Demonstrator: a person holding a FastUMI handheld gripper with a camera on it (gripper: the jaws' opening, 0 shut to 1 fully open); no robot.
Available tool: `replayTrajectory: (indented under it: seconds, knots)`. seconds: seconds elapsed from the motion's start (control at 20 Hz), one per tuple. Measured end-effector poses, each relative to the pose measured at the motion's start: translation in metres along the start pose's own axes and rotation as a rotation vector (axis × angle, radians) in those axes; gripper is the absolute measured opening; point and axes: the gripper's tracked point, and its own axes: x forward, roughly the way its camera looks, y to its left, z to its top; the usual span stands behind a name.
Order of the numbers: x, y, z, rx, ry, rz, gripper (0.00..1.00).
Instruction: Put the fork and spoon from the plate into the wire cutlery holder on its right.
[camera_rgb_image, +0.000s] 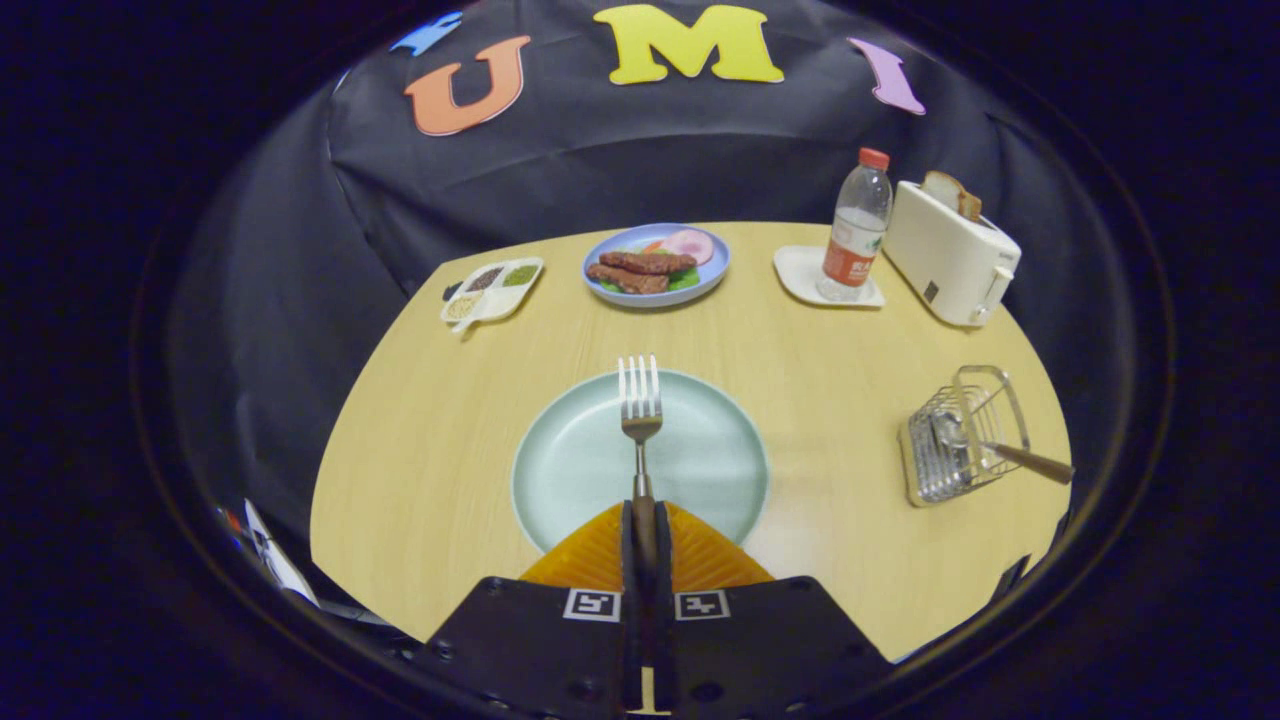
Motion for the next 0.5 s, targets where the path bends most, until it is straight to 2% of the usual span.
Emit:
replayTrajectory:
  seconds: [0.3,0.5]
  knots:
    - [-0.032,-0.071,0.014,-0.034,-0.014,-0.033,0.05]
    - [-0.046,-0.120,0.012,0.003,0.014,-0.061,0.05]
